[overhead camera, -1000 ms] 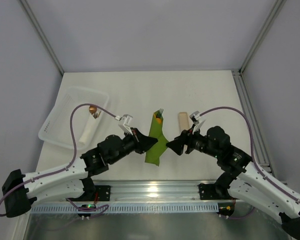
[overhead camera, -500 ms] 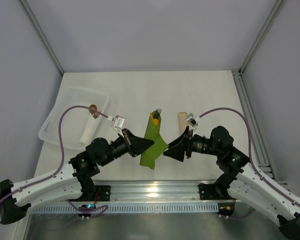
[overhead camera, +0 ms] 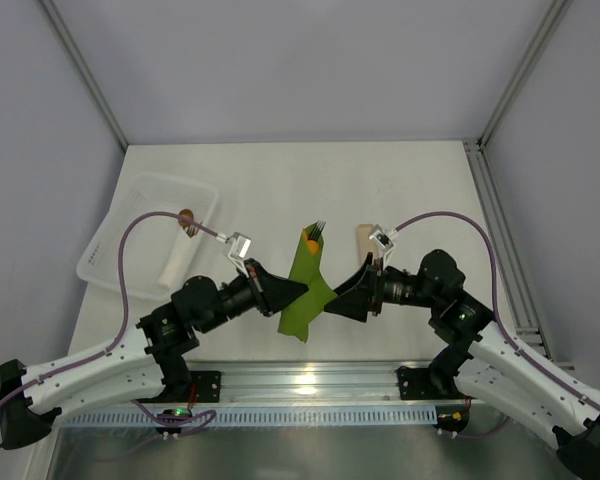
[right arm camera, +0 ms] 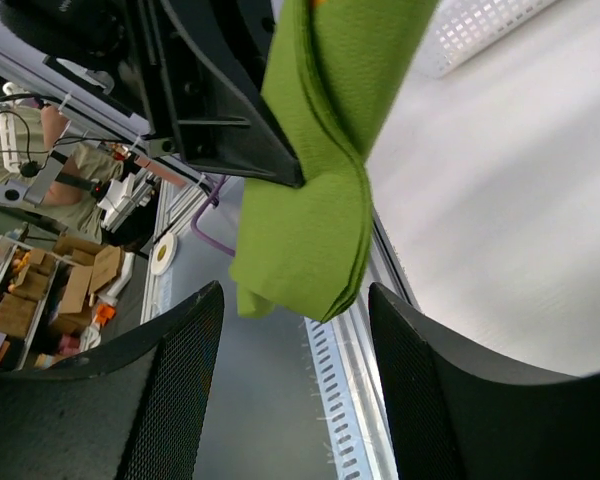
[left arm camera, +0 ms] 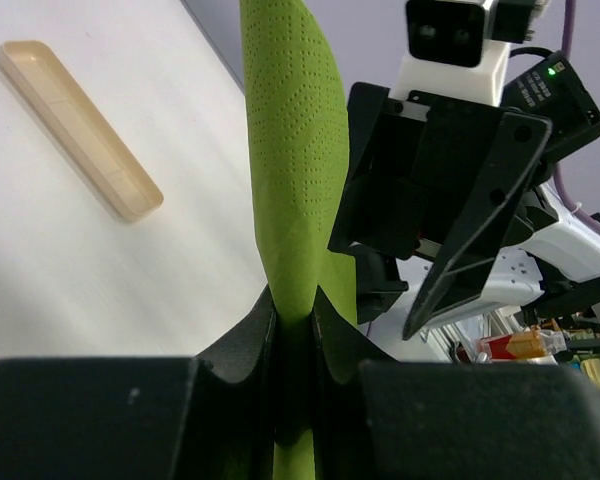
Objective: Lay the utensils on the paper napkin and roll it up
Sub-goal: Roll the napkin.
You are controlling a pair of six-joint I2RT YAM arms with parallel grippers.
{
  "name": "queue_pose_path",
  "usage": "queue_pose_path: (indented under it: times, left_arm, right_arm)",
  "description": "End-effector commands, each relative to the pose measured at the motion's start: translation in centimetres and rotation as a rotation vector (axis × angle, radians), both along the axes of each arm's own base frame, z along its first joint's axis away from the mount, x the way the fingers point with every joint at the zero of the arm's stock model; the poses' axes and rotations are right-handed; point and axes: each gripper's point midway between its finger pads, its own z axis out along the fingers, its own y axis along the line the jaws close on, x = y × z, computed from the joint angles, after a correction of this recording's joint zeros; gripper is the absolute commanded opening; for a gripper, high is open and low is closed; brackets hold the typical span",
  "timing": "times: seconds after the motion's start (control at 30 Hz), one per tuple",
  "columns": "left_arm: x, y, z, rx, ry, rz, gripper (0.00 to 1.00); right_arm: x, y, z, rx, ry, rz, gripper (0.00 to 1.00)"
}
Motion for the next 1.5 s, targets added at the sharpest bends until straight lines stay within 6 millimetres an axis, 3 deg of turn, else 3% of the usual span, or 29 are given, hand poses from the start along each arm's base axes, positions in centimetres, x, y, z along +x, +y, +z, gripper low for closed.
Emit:
queue_pose_path:
  times: [0.0, 0.2, 0.6, 1.0, 1.13, 1.17, 1.33, 1.47]
  left_arm:
    - [-0.6, 0.2, 1.6, -0.045, -0.044, -0.025, 0.0]
    - [-1.0, 0.3, 2.1, -0.062, -0.051, -0.037, 0.0]
    - [-1.1, 0.8, 2.0, -0.076, -0.046, -0.033, 0.0]
    - [-1.3, 0.8, 2.4, -0.086, -0.05, -0.04, 0.0]
    - [-1.3, 0.7, 2.6, -0.094, -0.048, -0.042, 0.0]
    - [-1.3, 0.7, 2.6, -0.095, -0.047, -0.042, 0.0]
    - [-2.0, 0.7, 2.9, -0.109, -0.044, -0.076, 0.0]
    - [-2.3, 1.0, 3.5, -0.131, -0.049, -0.081, 0.0]
  right_arm:
    - [0.7, 0.3, 1.2, 0.024, -0.006, -0.02, 0.63]
    - [1.7, 0.4, 1.6, 0.046, 0.013, -0.058, 0.58]
    - [1.3, 1.2, 1.9, 0.1, 0.058, 0.007, 0.36]
    - [0.2, 1.2, 0.9, 0.098, 0.072, 0.075, 0.33]
    - [0.5, 1.3, 1.1, 0.097, 0.062, 0.062, 0.19]
    - [0.5, 1.4, 1.1, 0.095, 0.063, 0.064, 0.04]
    - [1.1, 1.3, 1.3, 0.084, 0.037, 0.028, 0.04]
    - [1.7, 1.2, 0.1, 0.041, 0.029, -0.005, 0.04]
